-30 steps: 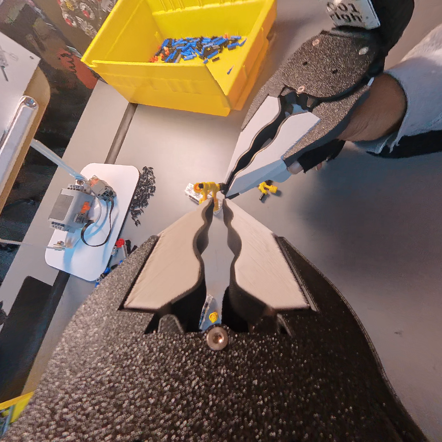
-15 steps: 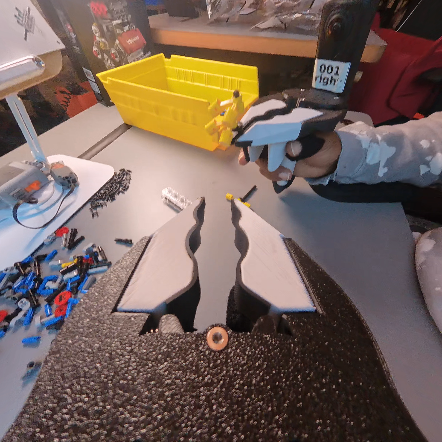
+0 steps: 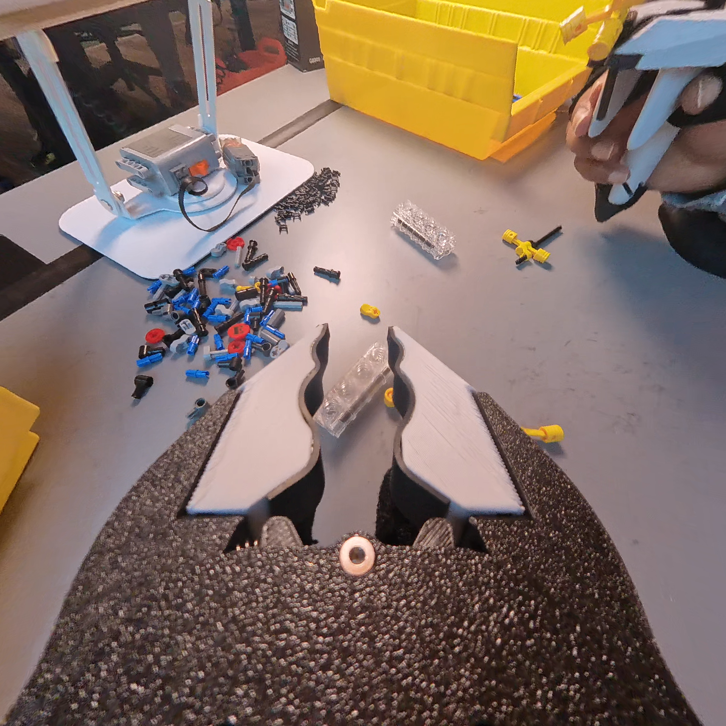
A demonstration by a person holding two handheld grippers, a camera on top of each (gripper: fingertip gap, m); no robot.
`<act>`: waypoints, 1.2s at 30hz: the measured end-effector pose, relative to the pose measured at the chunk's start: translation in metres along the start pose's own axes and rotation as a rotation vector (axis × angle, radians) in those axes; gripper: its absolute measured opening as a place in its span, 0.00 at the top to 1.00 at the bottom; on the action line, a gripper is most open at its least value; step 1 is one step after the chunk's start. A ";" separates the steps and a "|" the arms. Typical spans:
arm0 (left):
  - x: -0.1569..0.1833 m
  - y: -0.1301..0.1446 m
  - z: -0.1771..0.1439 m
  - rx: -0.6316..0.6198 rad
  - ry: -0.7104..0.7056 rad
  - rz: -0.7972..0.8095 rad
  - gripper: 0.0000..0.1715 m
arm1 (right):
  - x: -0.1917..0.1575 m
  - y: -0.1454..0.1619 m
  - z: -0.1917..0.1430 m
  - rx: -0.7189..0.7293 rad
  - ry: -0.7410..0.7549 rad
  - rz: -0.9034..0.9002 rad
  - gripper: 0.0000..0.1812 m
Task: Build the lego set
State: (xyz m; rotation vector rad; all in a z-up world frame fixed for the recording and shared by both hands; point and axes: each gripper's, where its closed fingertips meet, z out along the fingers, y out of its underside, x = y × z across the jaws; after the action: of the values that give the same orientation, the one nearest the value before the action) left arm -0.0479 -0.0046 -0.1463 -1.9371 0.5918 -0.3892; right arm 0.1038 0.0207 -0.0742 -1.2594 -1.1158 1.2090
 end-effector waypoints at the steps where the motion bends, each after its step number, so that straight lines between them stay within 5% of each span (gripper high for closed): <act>1: 0.002 0.003 -0.001 -0.021 0.008 0.020 0.83 | 0.000 0.000 0.000 -0.005 -0.008 0.003 0.98; 6: 0.008 0.013 -0.002 -0.080 0.034 0.076 0.84 | 0.003 0.001 -0.003 -0.003 -0.019 0.029 0.98; 21: 0.011 0.004 0.012 0.013 0.005 0.058 0.85 | 0.018 0.013 -0.004 -0.074 0.000 0.121 0.98; 36: 0.013 0.000 0.013 0.048 0.005 0.054 0.85 | 0.006 -0.023 -0.019 0.142 -0.115 0.152 0.98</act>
State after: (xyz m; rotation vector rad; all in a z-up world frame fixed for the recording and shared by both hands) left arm -0.0304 -0.0021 -0.1521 -1.8708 0.6305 -0.3710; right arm 0.1233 0.0263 -0.0523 -1.1950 -1.0109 1.4652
